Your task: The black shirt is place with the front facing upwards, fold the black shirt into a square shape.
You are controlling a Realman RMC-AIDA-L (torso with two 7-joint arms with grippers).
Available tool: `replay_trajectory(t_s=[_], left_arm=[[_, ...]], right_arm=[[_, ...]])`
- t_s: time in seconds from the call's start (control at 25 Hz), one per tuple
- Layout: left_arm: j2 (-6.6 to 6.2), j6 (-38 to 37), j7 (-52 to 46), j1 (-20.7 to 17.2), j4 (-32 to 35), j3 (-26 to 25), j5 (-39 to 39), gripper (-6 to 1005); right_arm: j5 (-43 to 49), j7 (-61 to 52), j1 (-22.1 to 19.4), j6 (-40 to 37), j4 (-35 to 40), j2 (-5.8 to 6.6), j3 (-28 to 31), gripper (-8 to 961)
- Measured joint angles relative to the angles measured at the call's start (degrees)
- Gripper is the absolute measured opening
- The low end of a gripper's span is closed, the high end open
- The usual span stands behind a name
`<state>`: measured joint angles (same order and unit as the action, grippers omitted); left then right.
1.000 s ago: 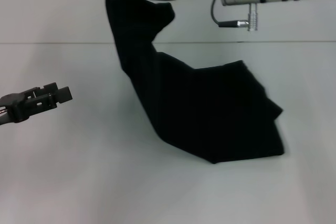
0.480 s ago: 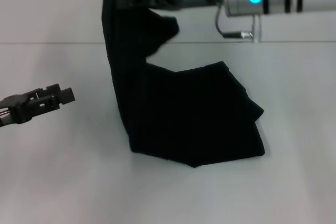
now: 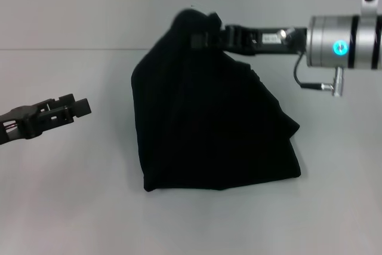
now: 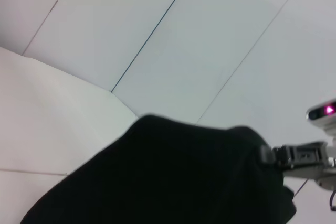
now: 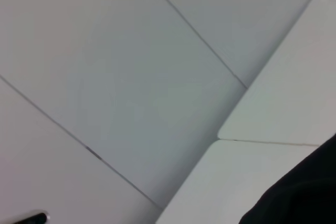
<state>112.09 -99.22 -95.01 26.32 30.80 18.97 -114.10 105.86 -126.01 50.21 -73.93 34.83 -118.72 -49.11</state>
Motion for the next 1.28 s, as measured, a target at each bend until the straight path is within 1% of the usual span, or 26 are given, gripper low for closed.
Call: replay_trajectory(t_s=[0.16, 0.36, 0.44, 0.6, 0.68, 0.84, 0.92, 1.04, 1.28], left_arm=[[0.06, 0.32, 0.00, 0.47, -0.26, 0.09, -0.07, 908], [0.05, 0.63, 0.00, 0.92, -0.70, 0.73, -0.12, 908], [0.05, 0.66, 0.00, 0.97, -0.72, 0.77, -0.17, 909], [0.04, 0.66, -0.12, 1.02, -0.94, 0.79, -0.75, 909], [0.04, 0.66, -0.13, 1.06, -1.22, 0.81, -1.24, 909], [0.32, 0.65, -0.16, 1.17, -1.40, 0.81, -1.73, 909], [0.52, 0.65, -0.26, 1.20, -1.40, 0.91, -1.88, 909], [0.60, 0.71, -0.61, 1.55, -1.40, 1.89, -2.37, 908], [0.68, 0.82, -1.34, 2.40, -1.37, 3.10, -2.94, 908]], right_arm=[[-0.02, 1.82, -0.48, 0.05, -2.13, 0.38, 0.09, 98], [-0.13, 2.40, -0.78, -0.93, -1.36, 0.60, 0.15, 99], [-0.46, 2.81, -1.82, -2.21, -0.50, 0.80, 0.57, 99], [-0.87, 4.88, -5.92, -2.99, 0.45, 0.89, 1.78, 100], [-0.74, 6.15, -8.18, -1.53, -0.63, 1.13, 2.08, 100], [-0.51, 8.80, -10.83, 3.10, -6.17, 2.27, 2.16, 98], [-0.48, 10.03, -11.66, 5.50, -8.32, 2.58, 2.17, 98], [-0.43, 10.92, -12.40, 8.56, -10.02, 2.69, 1.86, 99], [-0.30, 11.61, -13.07, 9.56, -10.05, 3.17, 2.09, 97]])
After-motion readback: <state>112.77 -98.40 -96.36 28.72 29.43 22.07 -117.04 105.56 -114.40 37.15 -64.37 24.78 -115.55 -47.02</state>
